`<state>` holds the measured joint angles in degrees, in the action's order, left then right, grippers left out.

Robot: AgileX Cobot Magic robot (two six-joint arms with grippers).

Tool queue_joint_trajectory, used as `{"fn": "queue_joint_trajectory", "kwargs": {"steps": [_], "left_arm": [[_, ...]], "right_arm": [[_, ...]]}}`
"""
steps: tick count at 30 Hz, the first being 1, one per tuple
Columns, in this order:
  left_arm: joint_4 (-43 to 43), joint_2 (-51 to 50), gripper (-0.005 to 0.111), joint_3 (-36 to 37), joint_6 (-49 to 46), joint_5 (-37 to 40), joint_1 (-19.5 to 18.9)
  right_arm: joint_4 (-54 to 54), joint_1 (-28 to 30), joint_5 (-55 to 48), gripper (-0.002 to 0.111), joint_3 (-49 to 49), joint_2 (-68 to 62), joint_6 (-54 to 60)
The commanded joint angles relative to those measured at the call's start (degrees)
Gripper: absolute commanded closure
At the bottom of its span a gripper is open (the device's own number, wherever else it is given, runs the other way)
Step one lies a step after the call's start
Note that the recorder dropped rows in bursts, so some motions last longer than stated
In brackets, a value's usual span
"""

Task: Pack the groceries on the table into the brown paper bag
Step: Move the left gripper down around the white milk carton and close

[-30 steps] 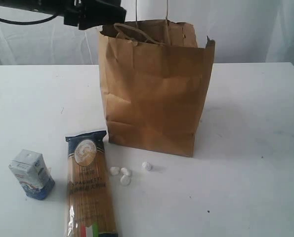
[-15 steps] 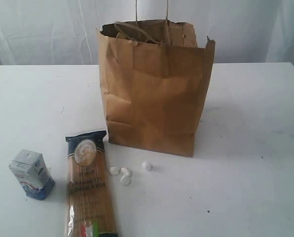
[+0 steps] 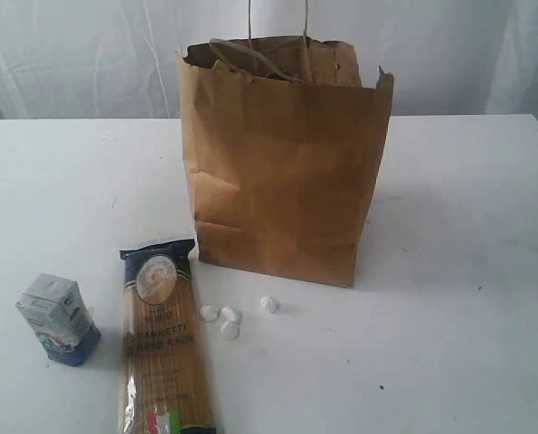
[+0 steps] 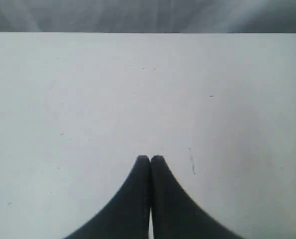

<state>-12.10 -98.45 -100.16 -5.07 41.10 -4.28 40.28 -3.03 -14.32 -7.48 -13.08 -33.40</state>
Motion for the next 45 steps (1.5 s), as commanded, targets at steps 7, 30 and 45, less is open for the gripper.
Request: {"fn": "queue_joint_trajectory", "kwargs": {"steps": [7, 30, 45], "left_arm": [[3.3, 14.8, 0.107, 18.9, 8.3, -18.0, -0.2], [3.7, 55.2, 0.107, 73.7, 1.8, -36.3, -0.2], [-4.8, 55.1, 0.083, 73.4, -13.0, -10.7, -0.1]], "right_arm": [[0.0, 0.2, 0.7, 0.108, 0.2, -0.2, -1.8], [0.0, 0.2, 1.1, 0.108, 0.2, -0.2, -1.8], [0.0, 0.2, 1.1, 0.108, 0.2, -0.2, -1.8]]}}
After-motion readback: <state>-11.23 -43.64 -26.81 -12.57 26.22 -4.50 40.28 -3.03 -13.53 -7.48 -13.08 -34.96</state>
